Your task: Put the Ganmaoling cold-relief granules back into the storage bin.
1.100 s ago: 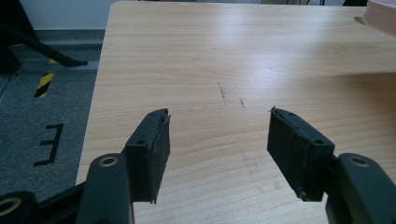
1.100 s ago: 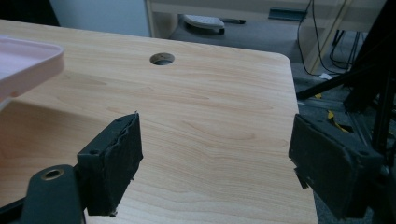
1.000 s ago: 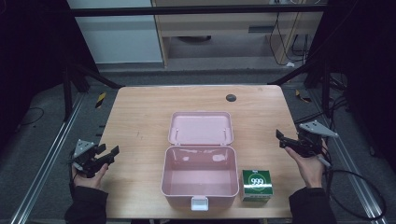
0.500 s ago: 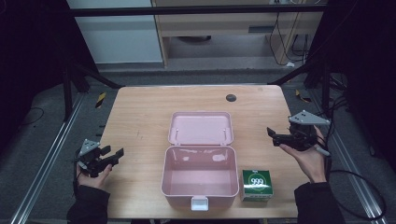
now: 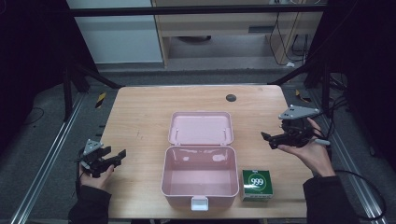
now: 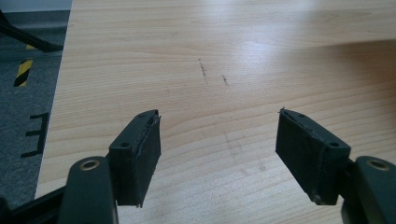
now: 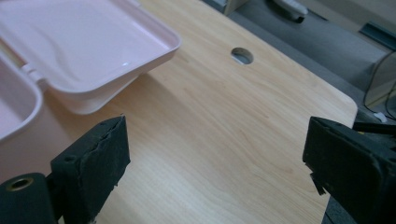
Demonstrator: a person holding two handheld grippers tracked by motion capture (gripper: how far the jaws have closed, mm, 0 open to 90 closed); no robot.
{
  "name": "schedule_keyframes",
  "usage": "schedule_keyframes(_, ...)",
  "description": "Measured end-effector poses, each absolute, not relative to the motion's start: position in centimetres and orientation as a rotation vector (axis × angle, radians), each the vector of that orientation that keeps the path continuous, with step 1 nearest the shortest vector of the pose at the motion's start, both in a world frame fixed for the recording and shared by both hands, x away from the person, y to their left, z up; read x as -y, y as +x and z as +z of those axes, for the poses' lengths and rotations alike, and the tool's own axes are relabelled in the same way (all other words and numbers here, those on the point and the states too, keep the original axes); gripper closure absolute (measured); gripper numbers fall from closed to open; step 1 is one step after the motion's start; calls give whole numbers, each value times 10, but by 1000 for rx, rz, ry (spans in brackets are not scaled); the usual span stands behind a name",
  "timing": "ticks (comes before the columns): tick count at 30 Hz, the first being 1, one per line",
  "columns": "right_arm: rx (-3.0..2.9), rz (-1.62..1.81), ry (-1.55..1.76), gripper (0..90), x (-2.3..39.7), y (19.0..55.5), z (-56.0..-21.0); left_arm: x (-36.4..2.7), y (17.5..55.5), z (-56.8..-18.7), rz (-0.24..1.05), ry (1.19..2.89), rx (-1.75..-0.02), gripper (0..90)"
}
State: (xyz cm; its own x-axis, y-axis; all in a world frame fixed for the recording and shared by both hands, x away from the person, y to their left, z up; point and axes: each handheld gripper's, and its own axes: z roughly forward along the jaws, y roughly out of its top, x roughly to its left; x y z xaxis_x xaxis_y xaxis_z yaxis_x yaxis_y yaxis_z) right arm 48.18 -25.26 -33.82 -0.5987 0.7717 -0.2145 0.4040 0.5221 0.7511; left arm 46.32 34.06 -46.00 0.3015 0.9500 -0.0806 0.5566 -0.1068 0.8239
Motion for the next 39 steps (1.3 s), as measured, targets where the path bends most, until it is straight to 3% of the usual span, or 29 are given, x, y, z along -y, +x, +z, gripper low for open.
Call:
schedule_keyframes(13,-2398,804,764,60,239,471,-329,-339,464,-462,643,1798,-1377,269)
schedule_keyframes(39,-2744,598,434,48,211,447,-346,-337,465,-464,637,1838,-1386,262)
